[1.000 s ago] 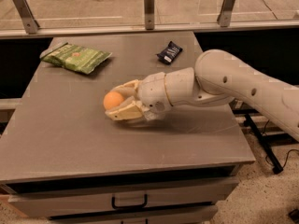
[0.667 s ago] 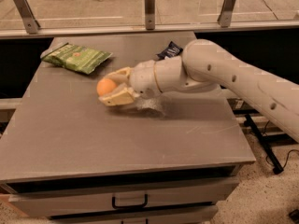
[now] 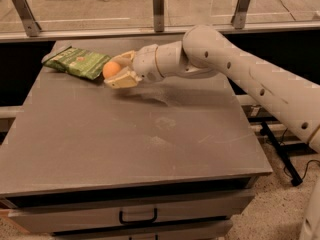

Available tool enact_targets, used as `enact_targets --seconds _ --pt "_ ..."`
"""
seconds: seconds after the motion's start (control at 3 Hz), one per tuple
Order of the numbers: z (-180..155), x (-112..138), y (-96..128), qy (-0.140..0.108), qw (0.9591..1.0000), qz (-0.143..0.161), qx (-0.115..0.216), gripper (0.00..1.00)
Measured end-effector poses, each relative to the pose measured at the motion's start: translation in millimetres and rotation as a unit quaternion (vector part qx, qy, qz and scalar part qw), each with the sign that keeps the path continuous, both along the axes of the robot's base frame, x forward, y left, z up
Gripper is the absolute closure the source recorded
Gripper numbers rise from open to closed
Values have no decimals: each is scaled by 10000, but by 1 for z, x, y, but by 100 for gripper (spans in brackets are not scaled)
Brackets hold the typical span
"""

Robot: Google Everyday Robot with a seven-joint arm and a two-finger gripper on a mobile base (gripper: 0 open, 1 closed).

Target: Move orange near green jalapeno chip bag

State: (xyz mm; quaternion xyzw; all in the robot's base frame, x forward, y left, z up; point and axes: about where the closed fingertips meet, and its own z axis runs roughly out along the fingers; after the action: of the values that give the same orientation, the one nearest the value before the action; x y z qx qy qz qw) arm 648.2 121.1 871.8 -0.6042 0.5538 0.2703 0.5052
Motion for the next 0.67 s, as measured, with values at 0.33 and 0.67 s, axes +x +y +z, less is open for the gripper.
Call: enact_targets --seconds 0.33,0.67 --pt "-6 26 1 -41 9995 -297 68 83" --pt "-11 40 5 -67 9981 -569 204 59"
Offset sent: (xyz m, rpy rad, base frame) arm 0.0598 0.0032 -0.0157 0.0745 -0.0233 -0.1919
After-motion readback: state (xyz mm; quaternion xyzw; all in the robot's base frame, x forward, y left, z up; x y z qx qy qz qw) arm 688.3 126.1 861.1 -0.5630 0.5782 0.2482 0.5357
